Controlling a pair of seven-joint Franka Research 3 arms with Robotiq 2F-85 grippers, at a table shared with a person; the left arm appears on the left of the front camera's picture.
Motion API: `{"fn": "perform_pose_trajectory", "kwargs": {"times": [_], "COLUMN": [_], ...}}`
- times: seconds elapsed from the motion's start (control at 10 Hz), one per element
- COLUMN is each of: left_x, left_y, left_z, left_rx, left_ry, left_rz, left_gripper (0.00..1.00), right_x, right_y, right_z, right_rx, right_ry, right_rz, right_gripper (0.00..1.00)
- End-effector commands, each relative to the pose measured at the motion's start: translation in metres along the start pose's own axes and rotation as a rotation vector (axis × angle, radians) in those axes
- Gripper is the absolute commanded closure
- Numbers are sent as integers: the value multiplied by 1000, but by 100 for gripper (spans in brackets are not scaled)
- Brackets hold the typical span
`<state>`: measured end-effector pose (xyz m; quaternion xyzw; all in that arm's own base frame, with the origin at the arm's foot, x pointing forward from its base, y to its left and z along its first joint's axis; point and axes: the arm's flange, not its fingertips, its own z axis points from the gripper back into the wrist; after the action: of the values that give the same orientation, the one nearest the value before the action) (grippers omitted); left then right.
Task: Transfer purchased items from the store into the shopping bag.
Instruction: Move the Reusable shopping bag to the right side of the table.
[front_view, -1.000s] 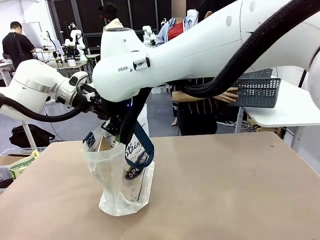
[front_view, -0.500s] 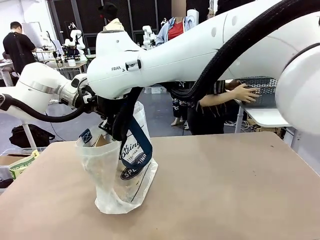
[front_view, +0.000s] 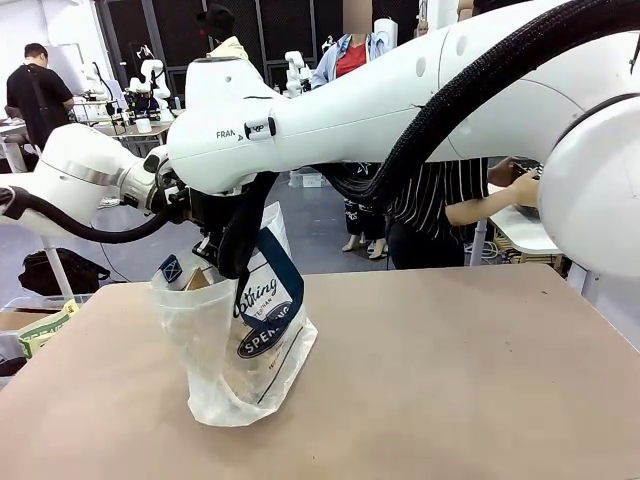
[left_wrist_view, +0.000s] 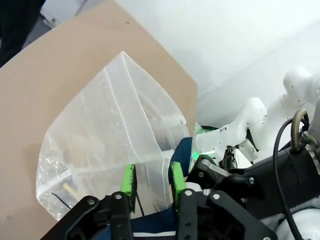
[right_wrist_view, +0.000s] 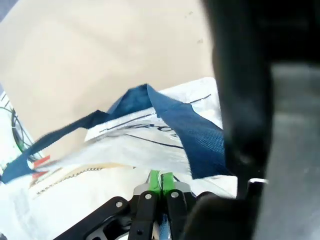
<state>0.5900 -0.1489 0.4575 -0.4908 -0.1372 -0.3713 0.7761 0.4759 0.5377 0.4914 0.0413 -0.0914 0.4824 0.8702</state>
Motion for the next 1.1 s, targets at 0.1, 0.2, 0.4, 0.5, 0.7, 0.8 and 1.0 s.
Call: {"fn": "perform_pose_trajectory", "kwargs": {"times": [0.1,0.2,0.4,0.5,0.7,0.8,1.0], "left_x": [10,12,14,13,15,15,16], "left_y": [1,4,9,11,15,15,16], "left_z": [-11,-14,-16,-16,-15,-14,-14], "left_rx": [-137,-162,-208,-230,-285,-322,-351], "left_ry": [9,11,2,-18,-40,-46,-53], "left_rz": [-47,-50,-73,-82,-103,-123,-128], "left_gripper": [23,23,23,23,23,23,23], "right_x": [20,21,24,25,26,26,26], "right_y": [-4,-4,-2,-1,-1,-2,-4], "right_z": [-6,-8,-9,-10,-12,-14,-18], "right_rx": [-26,-24,-31,-35,-36,-32,-24], "right_ry": [-13,-10,-1,2,1,2,3], "right_rz": [21,23,22,18,18,18,15], "right_gripper": [100,100,100,100,100,100,100]}}
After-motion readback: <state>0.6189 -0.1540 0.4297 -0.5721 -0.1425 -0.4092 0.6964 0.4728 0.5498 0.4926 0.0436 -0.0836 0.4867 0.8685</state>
